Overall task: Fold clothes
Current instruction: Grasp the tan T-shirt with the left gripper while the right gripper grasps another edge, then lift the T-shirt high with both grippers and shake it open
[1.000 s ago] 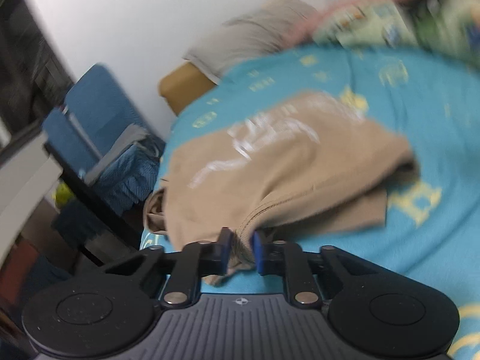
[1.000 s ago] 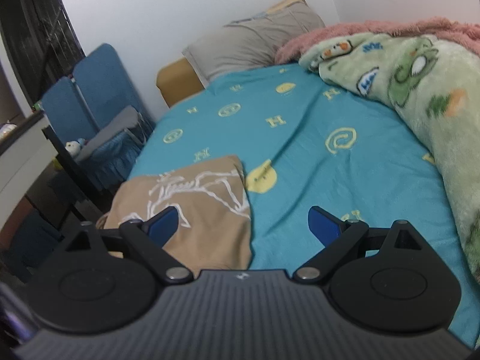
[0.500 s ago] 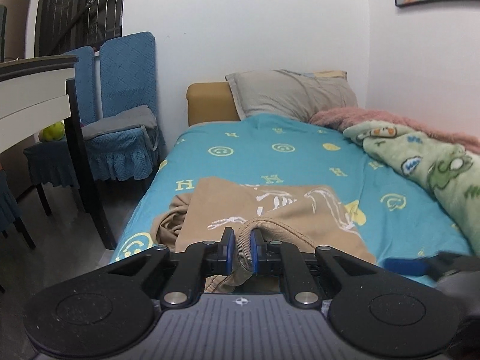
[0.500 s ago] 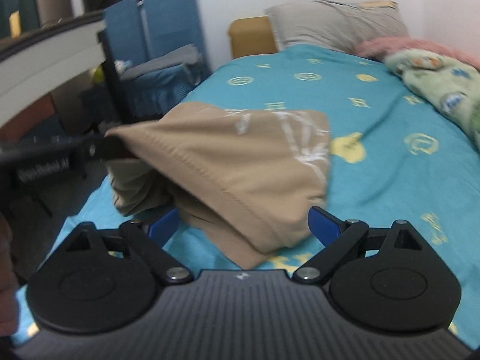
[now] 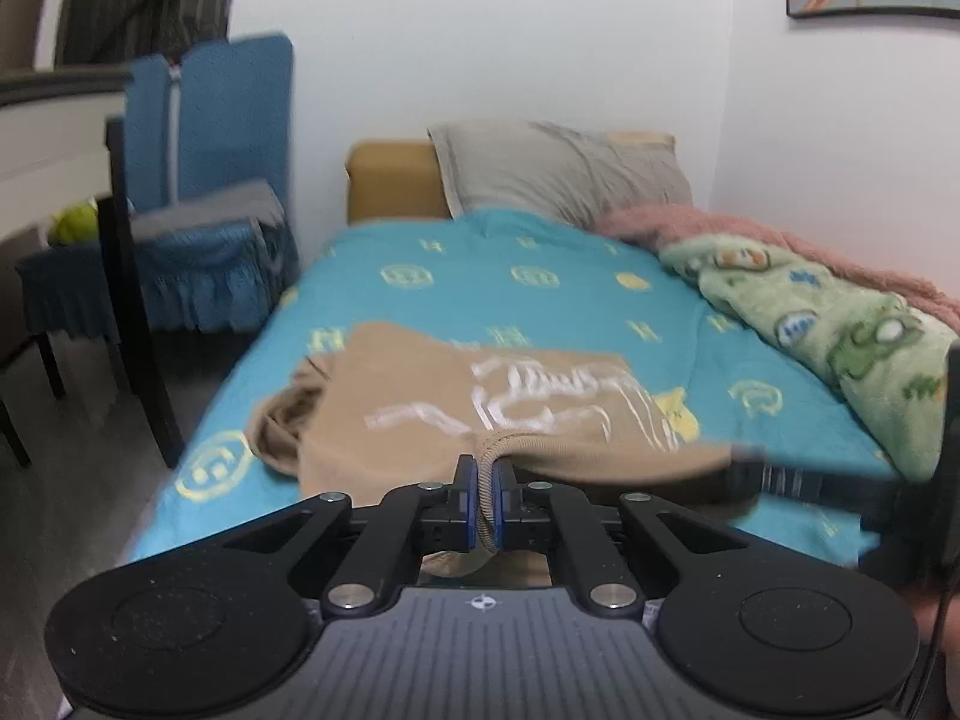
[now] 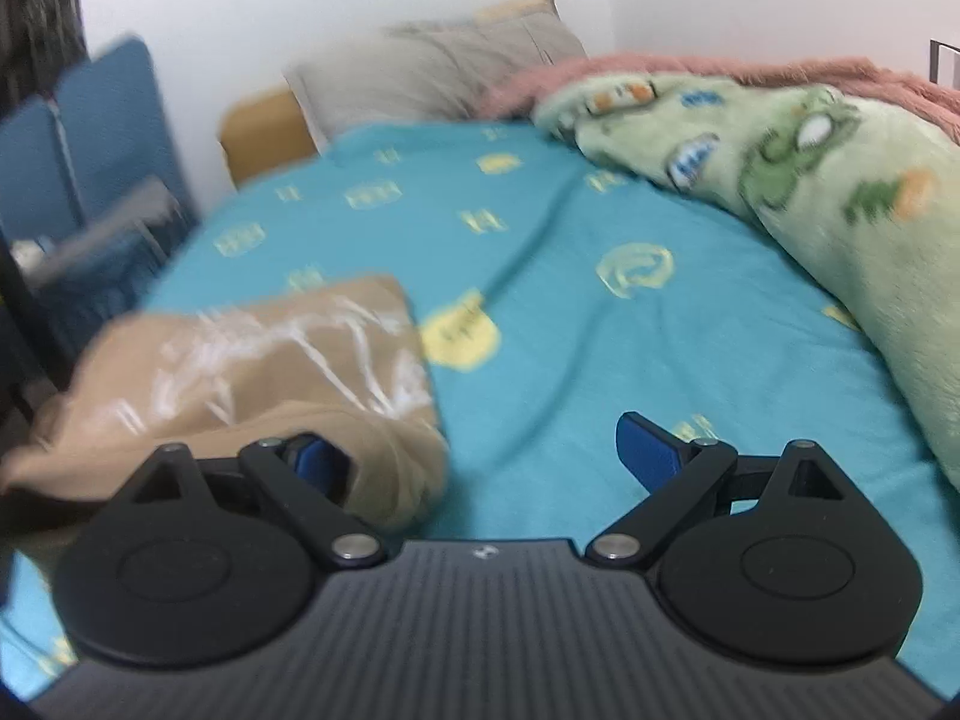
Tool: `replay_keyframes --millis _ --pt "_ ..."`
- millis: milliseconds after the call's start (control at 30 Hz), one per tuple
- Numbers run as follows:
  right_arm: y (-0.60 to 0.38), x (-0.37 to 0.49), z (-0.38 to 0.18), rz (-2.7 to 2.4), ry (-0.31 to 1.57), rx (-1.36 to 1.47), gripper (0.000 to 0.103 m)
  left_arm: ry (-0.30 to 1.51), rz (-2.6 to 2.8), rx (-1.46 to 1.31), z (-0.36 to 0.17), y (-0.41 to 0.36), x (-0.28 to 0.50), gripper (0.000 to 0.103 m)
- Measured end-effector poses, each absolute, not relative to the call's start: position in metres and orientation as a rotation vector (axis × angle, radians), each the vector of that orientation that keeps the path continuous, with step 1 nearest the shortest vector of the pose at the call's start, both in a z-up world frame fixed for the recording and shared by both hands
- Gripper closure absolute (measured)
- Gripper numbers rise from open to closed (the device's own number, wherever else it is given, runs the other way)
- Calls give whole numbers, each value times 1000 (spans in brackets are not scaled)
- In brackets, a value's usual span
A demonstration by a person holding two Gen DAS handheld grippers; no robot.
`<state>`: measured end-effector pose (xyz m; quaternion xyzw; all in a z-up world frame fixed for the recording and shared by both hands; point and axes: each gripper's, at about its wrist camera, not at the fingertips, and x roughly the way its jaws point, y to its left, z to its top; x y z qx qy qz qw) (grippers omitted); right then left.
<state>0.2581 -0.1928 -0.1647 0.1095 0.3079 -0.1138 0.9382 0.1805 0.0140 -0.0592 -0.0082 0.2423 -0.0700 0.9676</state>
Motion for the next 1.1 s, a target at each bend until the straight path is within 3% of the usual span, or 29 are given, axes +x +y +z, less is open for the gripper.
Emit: replay_keyframes --millis 67,133,233,267,300,367,700,800,867,967,1100 --pt "-191 260 -170 -222 671 207 10 445 -132 -65 -52 22 177 98" --pt "-186 252 -166 -195 634 180 24 422 -126 -88 -46 26 174 98" --pt "-179 238 -147 -139 504 175 55 387 -126 -113 -38 31 168 97" --pt "-178 233 -139 -110 459 189 73 382 -129 -115 -37 31 166 97" --pt "-178 228 -132 -86 423 202 83 377 -132 -117 -35 31 165 97" --pt "-180 219 -119 -47 364 228 88 373 -134 -116 -34 31 164 97" --pt "-187 212 -81 81 272 273 88 467 -161 -93 -60 33 178 82" --pt "-188 211 -79 103 278 284 88 495 -175 -35 -68 23 177 66" --pt "-188 211 -79 116 284 296 88 497 -181 23 -75 14 175 45" --pt "-189 208 -78 131 289 314 88 513 -190 124 -88 -2 175 26" --pt "-190 206 -77 142 285 333 88 523 -147 290 -111 -26 177 26"
